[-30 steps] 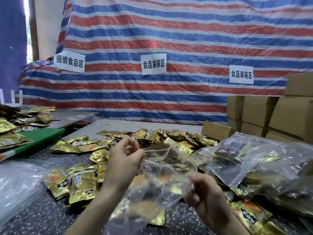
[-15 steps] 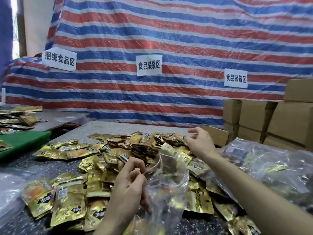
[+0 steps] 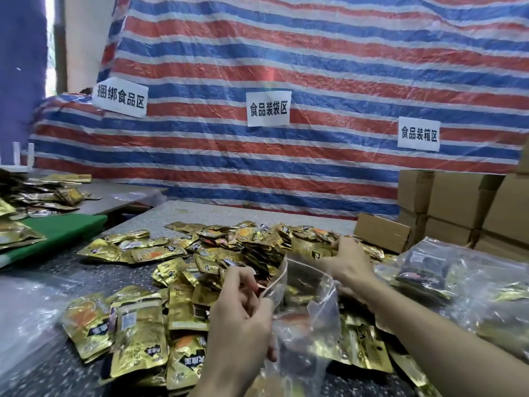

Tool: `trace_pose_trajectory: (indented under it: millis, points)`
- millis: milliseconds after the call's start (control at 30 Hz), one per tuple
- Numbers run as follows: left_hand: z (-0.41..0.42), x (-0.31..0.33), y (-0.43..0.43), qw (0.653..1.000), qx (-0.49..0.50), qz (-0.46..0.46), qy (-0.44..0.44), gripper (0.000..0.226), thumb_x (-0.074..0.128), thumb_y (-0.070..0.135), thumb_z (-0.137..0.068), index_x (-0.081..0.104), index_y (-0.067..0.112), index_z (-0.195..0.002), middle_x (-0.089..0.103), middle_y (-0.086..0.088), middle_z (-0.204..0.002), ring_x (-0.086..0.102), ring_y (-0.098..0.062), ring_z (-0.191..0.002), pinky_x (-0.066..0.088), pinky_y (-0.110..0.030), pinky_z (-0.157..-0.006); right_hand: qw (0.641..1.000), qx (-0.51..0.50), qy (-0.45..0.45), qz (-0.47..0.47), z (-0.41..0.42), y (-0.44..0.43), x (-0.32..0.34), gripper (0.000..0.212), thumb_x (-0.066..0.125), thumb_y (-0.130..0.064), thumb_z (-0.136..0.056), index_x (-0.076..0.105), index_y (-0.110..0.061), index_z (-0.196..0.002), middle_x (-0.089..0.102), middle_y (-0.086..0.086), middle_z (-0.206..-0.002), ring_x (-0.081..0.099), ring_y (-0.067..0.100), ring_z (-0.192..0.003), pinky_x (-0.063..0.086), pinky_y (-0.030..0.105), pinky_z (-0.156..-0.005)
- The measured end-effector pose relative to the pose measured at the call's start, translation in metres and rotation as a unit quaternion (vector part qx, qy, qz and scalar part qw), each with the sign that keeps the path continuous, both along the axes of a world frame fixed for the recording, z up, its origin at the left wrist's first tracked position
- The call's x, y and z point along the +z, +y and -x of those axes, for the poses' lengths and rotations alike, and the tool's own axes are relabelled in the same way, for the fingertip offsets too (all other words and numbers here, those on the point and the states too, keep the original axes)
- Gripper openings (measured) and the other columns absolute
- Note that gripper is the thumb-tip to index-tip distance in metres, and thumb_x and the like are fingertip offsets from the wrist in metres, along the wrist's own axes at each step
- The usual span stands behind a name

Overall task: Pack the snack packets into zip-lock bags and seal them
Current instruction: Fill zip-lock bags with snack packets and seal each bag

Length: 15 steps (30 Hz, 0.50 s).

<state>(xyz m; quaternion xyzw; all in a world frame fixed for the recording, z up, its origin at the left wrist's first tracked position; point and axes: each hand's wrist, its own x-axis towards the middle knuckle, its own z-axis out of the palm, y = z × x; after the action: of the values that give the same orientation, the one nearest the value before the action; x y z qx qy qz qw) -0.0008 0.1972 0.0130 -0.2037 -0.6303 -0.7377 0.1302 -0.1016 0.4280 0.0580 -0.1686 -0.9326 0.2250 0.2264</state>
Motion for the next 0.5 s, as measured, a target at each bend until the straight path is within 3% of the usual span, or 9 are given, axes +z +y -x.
trace_pose_trajectory:
  millis: [67,133,200,233,300,367,433,500]
  points:
    - [-0.002,0.000,0.000,1.000,0.030,0.003,0.006,0.033,0.059,-0.002,-0.089,0.046,0.025,-0.075,0.048,-0.014,-0.068,0.046,-0.025,-0.045,0.045,-0.029,-0.039,0.996,0.030,0.087,0.021,-0.011,-0.004,0.015,0.012,0.071,-0.015,-0.079,0.059,-0.015,-0.079,0.065,0.008,-0.083,0.059,0.018,-0.071,0.050,0.034,-0.061]
    - [-0.004,0.000,-0.001,0.999,0.046,-0.010,0.000,0.034,0.059,-0.002,-0.089,0.044,0.025,-0.073,0.048,-0.014,-0.068,0.046,-0.025,-0.043,0.044,-0.029,-0.037,0.985,0.070,0.150,0.056,-0.028,-0.007,0.034,0.013,0.074,-0.016,-0.080,0.061,-0.018,-0.079,0.066,0.006,-0.082,0.063,0.021,-0.074,0.053,0.034,-0.062]
    - [-0.003,-0.001,-0.001,0.998,0.057,-0.014,-0.009,0.034,0.057,-0.003,-0.088,0.043,0.024,-0.073,0.047,-0.014,-0.068,0.046,-0.027,-0.042,0.044,-0.029,-0.036,0.963,0.109,0.187,0.161,-0.047,-0.012,0.056,0.010,0.077,-0.019,-0.082,0.067,-0.016,-0.084,0.070,0.008,-0.086,0.069,0.026,-0.078,0.059,0.039,-0.067]
    - [-0.002,-0.002,-0.001,0.998,0.063,-0.013,-0.012,0.032,0.057,-0.003,-0.088,0.044,0.023,-0.075,0.046,-0.013,-0.069,0.046,-0.027,-0.042,0.044,-0.029,-0.036,0.940,0.130,0.194,0.250,-0.058,-0.015,0.067,0.010,0.077,-0.017,-0.083,0.069,-0.013,-0.087,0.072,0.011,-0.089,0.072,0.027,-0.077,0.061,0.040,-0.066]
    - [-0.001,-0.003,0.000,0.997,0.074,-0.007,-0.017,0.025,0.057,-0.004,-0.088,0.044,0.017,-0.082,0.045,-0.014,-0.072,0.046,-0.026,-0.045,0.046,-0.033,-0.037,0.861,0.170,0.180,0.445,-0.080,-0.023,0.087,0.013,0.075,-0.012,-0.084,0.070,-0.003,-0.092,0.074,0.017,-0.090,0.075,0.025,-0.069,0.061,0.033,-0.058]
    - [-0.001,-0.003,0.001,0.996,0.086,0.017,-0.009,0.021,0.060,-0.001,-0.088,0.044,0.012,-0.086,0.047,-0.013,-0.072,0.049,-0.024,-0.050,0.048,-0.042,-0.038,0.796,0.195,0.131,0.558,-0.101,-0.031,0.097,0.018,0.074,-0.013,-0.084,0.068,-0.001,-0.095,0.074,0.018,-0.082,0.074,0.025,-0.064,0.059,0.029,-0.054]
    - [-0.004,-0.003,0.002,0.996,0.091,0.021,-0.013,0.021,0.064,0.005,-0.090,0.045,0.012,-0.088,0.053,-0.013,-0.073,0.053,-0.020,-0.047,0.049,-0.036,-0.040,0.800,0.196,0.061,0.564,-0.115,-0.036,0.096,0.025,0.074,-0.019,-0.083,0.067,-0.003,-0.101,0.075,0.019,-0.082,0.074,0.028,-0.067,0.060,0.036,-0.056]
    - [-0.007,-0.001,0.004,0.995,0.093,0.019,-0.021,0.020,0.066,0.013,-0.092,0.046,0.014,-0.090,0.057,-0.020,-0.081,0.060,-0.033,-0.052,0.053,-0.045,-0.045,0.838,0.189,0.006,0.512,-0.123,-0.040,0.086,0.026,0.070,-0.023,-0.087,0.066,-0.005,-0.107,0.074,0.017,-0.092,0.074,0.030,-0.078,0.061,0.055,-0.063]
